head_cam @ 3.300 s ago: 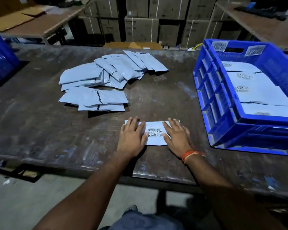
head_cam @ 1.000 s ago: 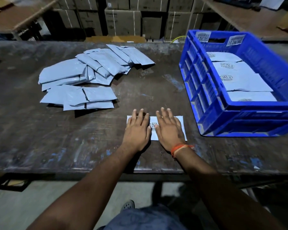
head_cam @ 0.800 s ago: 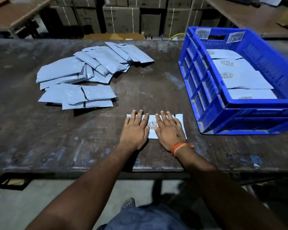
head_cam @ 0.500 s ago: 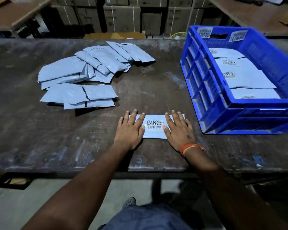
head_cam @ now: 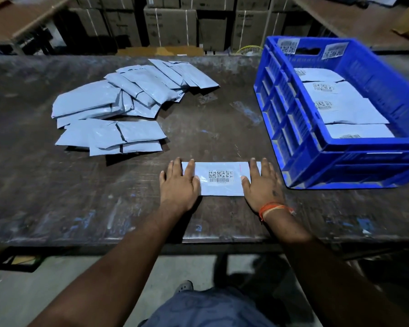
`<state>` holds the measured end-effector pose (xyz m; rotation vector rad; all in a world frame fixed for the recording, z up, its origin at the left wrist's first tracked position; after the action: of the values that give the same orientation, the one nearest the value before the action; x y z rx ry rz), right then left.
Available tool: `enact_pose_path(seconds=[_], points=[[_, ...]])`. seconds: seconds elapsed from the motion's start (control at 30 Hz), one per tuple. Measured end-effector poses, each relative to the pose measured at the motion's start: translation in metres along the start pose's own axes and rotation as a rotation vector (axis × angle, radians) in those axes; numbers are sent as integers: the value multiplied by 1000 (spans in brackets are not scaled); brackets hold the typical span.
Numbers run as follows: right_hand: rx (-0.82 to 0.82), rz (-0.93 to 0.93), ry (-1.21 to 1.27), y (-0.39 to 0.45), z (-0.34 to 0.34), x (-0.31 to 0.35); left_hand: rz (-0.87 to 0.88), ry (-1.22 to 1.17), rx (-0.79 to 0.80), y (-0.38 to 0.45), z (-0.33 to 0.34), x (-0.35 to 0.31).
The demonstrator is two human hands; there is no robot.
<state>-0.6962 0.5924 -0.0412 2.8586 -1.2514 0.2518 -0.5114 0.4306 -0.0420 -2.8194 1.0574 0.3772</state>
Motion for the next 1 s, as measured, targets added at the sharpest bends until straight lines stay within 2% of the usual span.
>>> enact_pose_path(seconds=[0.1,0.23,0.4,0.5,0.6,0.73,0.83,1.0], points=[[-75,104,75,-8,-14,0,-137,-116,-103,-10,-14,-4],[-42,148,227,-9,-18,0,-190,-225,-35,-8,-14,-8],[-13,131,585,-2,-17,-8,-304,-457,67,6,-12,0],[-21,53,822,0,-17,-10,-287,-554,64,13,-12,3],[-10,0,921,-3,-22,-11,-268,-671,92,15,-6,6],[-12,-16,1060,-4,-39,-13,-192,-981,149,20,-4,16],[28,-48,1121,-3,-56,-6,-100,-1119,173,22,-36,10],[70,-66,1191,9,-100,17,-82,-1315,284,39,-89,8]])
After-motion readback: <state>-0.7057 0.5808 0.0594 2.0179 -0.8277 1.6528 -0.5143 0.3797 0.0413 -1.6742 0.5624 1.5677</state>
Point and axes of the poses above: each hand's wrist, its own y-axis towards the middle knuckle, its own z-axis out of the palm, x = y × z, the point moved 6 cm from there along y, towards the middle knuckle, and after that the axes turned 3 degrees about x, right-handed, at the moved point
